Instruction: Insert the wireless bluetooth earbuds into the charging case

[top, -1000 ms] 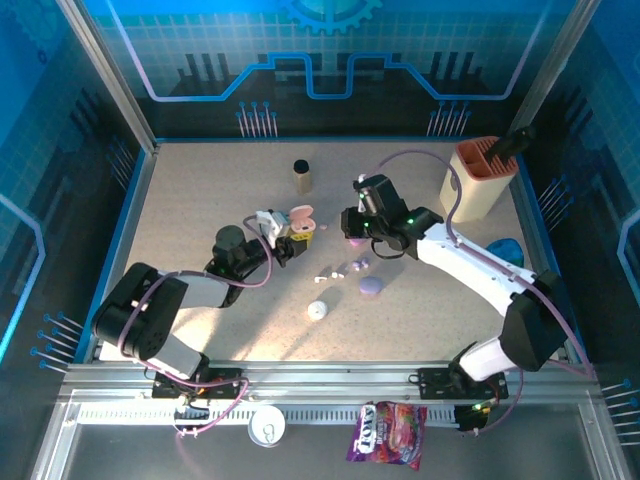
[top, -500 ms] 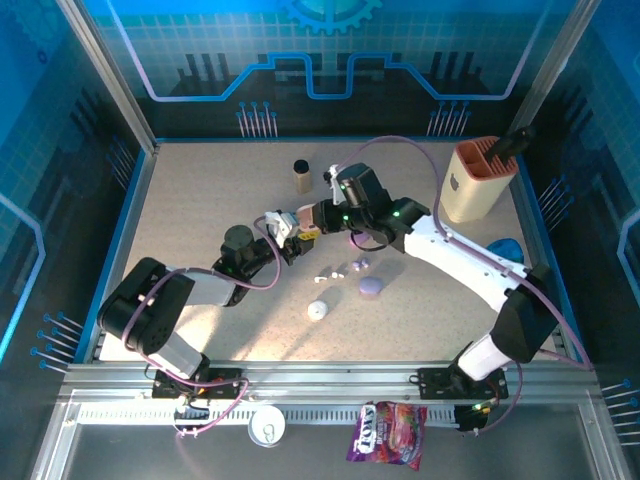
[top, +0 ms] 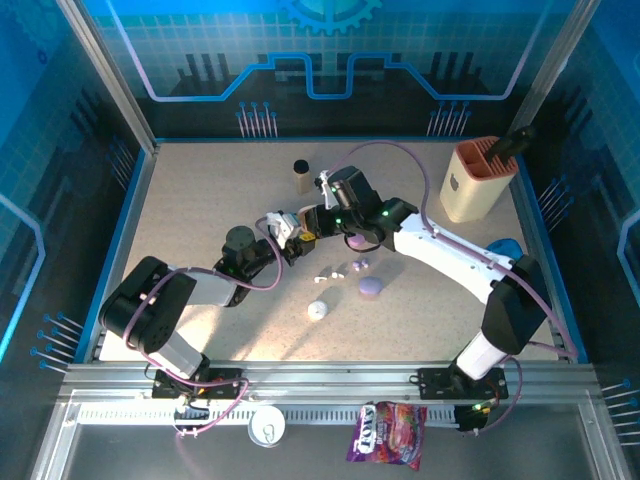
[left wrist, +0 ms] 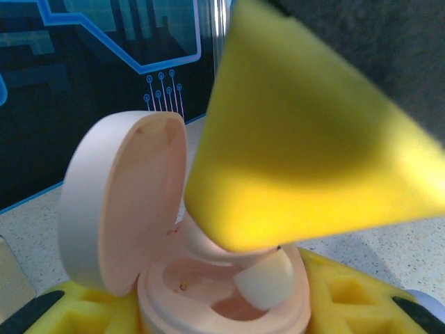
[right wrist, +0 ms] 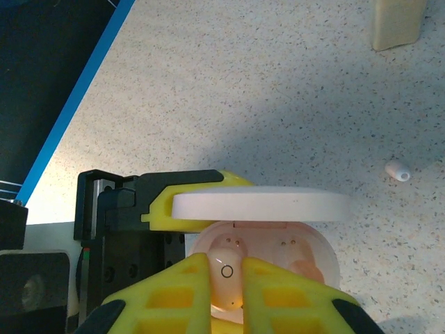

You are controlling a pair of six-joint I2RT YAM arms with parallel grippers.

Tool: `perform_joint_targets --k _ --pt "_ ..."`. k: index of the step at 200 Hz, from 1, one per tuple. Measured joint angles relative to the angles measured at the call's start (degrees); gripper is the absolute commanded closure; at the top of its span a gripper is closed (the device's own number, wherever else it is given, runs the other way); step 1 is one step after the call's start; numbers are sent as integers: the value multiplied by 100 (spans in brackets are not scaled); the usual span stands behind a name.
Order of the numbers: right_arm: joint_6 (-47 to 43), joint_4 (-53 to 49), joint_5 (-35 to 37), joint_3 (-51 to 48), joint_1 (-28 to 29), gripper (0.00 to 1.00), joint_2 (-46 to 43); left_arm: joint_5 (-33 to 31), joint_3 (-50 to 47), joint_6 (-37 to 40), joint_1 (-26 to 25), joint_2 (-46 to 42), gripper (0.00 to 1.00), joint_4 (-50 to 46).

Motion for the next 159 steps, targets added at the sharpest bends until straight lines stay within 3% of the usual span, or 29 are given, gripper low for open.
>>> perform_joint_targets --k 100,159 --pt "107 92 -20 2 0 82 87 0 31 -2 -13 20 68 -22" --pt "173 205 -13 -28 -15 90 116 -26 33 -4 -20 20 68 -22"
